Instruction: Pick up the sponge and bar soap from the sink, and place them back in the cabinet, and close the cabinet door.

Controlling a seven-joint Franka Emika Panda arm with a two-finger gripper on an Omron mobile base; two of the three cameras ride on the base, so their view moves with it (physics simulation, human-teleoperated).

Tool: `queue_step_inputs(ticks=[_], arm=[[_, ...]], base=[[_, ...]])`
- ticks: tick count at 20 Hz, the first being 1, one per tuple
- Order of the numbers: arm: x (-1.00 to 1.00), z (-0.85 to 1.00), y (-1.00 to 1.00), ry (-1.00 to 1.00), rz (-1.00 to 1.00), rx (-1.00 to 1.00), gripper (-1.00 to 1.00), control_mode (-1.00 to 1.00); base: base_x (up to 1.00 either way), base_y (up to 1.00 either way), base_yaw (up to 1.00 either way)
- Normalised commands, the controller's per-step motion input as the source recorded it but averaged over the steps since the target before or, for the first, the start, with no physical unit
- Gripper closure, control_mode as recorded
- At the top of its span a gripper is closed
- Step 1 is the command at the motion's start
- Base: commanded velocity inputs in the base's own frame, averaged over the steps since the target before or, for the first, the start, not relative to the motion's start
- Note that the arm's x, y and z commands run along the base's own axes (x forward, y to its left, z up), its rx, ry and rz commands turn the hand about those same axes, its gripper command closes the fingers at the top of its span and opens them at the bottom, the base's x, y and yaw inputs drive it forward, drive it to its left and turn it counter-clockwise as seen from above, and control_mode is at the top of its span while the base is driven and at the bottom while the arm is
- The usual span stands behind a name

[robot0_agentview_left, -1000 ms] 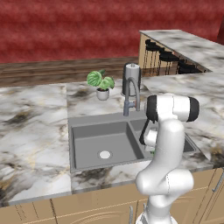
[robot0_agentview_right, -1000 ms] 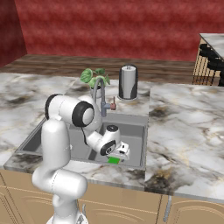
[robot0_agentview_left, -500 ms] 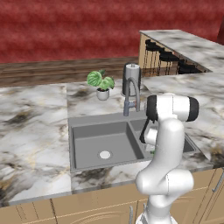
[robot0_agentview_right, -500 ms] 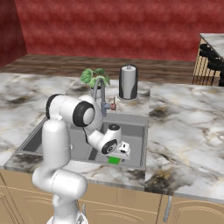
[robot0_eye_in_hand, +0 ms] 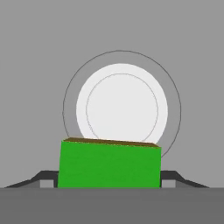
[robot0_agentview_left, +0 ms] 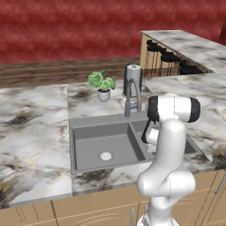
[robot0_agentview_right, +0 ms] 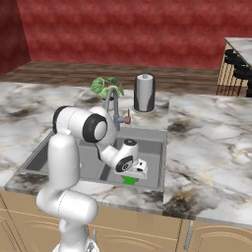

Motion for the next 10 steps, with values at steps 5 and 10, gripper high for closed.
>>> queue_step_inputs(ticks=[5, 10], arm=[[0.00, -0.03, 0.00, 0.00, 0.00, 0.00, 1.00, -1.00], [0.00, 0.11, 0.00, 0.00, 0.00, 0.00, 1.00, -1.00]], base=[[0.00, 0.00, 0.00], [0.00, 0.00, 0.00]])
